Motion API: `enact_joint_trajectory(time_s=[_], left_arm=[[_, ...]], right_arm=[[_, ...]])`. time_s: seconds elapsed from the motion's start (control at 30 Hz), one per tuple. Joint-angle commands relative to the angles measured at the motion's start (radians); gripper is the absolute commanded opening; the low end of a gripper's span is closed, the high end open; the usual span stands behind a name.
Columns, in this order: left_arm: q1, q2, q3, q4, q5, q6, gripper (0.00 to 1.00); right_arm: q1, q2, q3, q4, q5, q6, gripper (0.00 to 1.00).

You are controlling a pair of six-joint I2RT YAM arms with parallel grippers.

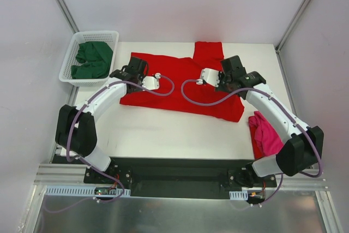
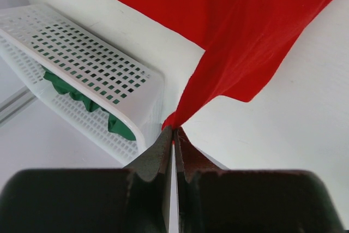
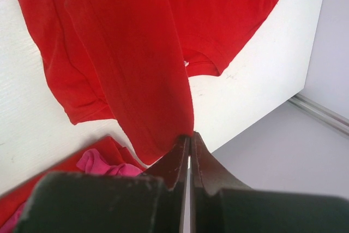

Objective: Fold and stack the t-shirts
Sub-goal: Fold the flattened tshirt in 1/3 of the way

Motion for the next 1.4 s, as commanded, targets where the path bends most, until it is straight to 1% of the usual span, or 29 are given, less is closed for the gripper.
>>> enact_joint_trajectory(time_s=[0.0,0.33,0.77,1.37], left_arm=[[0.031,0.029,0.071,0.011,-0.01,0.038,0.0],[0.081,0.089,0.124,0.015,0.0,0.069,0.0],[0.111,0.158,0.194,0.021,0.013,0.082,0.0],[0.113,0.201,0.216,0.021,0.017,0.089,0.0]], right_arm=[[-0.008,0.004,0.045,0.012,0.036,-0.017,0.01],[-0.021,0.004,0.033,0.003,0.033,-0.011,0.01],[-0.027,0.0,0.027,-0.004,0.046,-0.005,0.01],[-0.036,0.018,0.059,-0.004,0.083,-0.026,0.01]])
